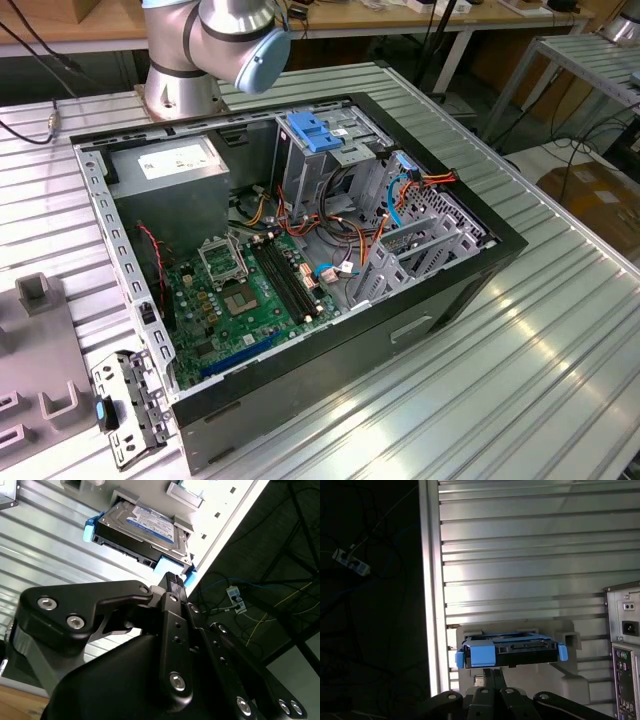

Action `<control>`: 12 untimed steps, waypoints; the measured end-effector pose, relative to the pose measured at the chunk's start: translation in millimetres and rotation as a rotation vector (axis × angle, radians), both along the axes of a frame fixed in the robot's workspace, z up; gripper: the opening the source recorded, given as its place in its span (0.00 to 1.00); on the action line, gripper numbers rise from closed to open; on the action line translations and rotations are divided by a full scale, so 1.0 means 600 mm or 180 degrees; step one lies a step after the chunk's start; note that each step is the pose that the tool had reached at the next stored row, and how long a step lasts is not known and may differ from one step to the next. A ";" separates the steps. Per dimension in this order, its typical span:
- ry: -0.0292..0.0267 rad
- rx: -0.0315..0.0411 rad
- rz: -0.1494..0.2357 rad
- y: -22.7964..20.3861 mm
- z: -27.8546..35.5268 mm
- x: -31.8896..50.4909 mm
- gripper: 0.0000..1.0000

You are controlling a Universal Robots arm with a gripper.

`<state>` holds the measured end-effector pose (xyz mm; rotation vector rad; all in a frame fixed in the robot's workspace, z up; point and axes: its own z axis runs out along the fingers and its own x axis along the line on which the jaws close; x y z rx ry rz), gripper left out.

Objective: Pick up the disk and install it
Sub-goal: 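Pick up the disk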

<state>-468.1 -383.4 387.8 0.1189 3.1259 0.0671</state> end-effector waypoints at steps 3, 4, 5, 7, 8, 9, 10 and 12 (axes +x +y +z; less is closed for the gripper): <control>0.0000 0.0000 0.0000 0.0000 0.000 0.000 0.11; 0.0000 0.0000 0.0000 0.0000 0.000 0.000 0.11; 0.0000 0.0000 0.0000 0.0000 0.000 0.000 0.11; 0.0000 0.0000 0.0000 0.0000 0.000 0.000 0.11; 0.0000 0.0000 0.0000 0.0000 0.000 -0.001 0.11; 0.0000 0.0000 0.0000 0.0000 0.000 -0.001 0.11; 0.0000 0.0000 0.0001 0.0000 0.000 -0.001 0.11; 0.0000 0.0000 0.0017 0.0000 0.000 -0.001 0.11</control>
